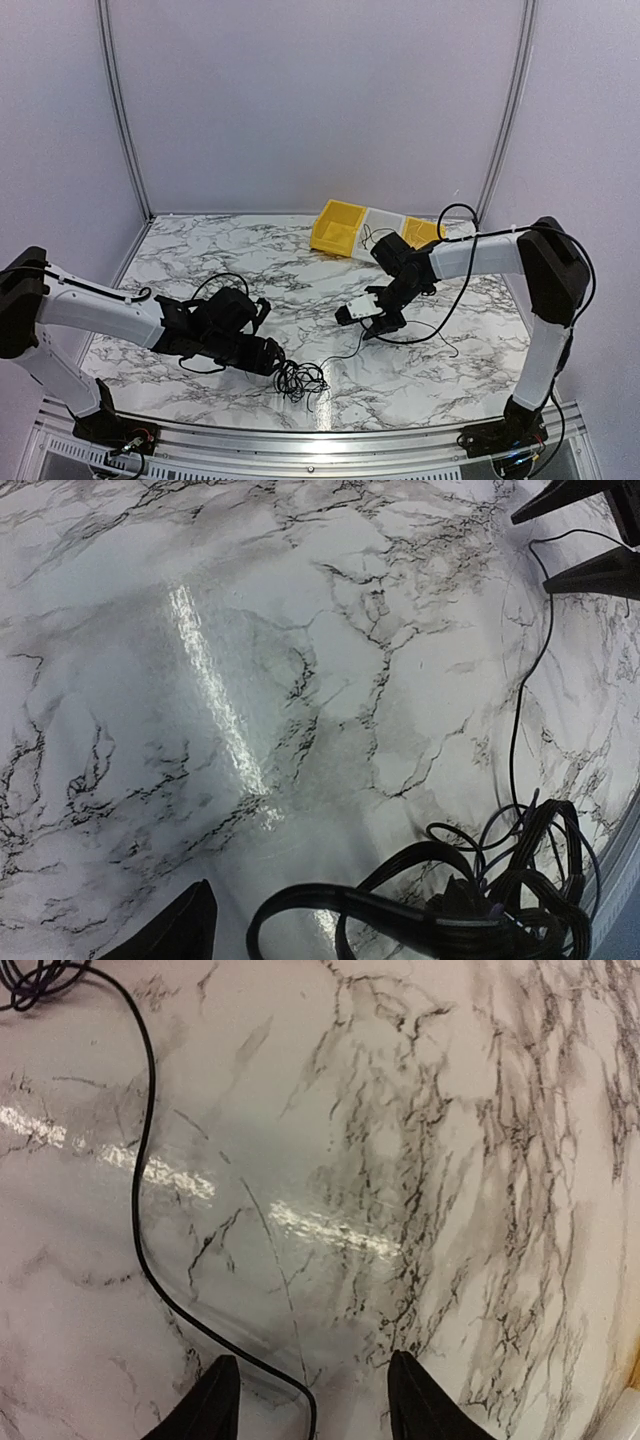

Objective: Untangle the cables

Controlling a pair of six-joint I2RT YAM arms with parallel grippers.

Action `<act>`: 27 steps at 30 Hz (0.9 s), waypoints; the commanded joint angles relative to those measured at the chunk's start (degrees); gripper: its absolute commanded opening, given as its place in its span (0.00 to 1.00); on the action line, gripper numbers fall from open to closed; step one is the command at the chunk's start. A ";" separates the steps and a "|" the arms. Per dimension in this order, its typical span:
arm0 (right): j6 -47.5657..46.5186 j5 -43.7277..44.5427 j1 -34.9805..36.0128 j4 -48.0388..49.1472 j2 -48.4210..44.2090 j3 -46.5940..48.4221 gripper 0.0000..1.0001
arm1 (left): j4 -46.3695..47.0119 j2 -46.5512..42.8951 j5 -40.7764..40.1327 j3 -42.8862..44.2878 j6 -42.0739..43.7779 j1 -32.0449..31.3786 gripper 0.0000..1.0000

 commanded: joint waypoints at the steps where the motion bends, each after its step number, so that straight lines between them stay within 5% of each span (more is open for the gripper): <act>1: -5.59 -0.44 1.33 -5.06 3.46 3.73 0.48 | -3.35 0.00 -0.35 1.78 -2.89 0.54 0.81; 4: -6.78 -0.42 1.87 -6.57 4.35 4.62 0.35 | -3.78 0.11 -1.88 1.81 -3.83 0.77 0.81; 7: -6.26 -0.20 1.92 -7.70 3.93 5.55 0.02 | -4.01 0.64 -2.48 2.33 -3.89 0.93 0.81; 8: -5.23 -0.40 1.75 -8.04 3.11 6.29 0.00 | -4.32 0.78 -2.94 2.67 -3.65 0.97 0.81; 13: 0.76 -6.61 -0.75 -13.88 -5.79 16.61 0.00 | -4.96 1.86 -4.32 2.75 -2.99 1.56 0.82; 20: 13.37 -13.02 -1.02 -22.85 -10.42 45.99 0.00 | -3.26 4.40 -4.91 -0.39 -1.98 1.92 0.74; 27: 27.75 -11.99 -1.25 -16.67 -10.25 64.01 0.00 | -1.08 3.69 -4.82 -4.42 -1.31 2.08 0.67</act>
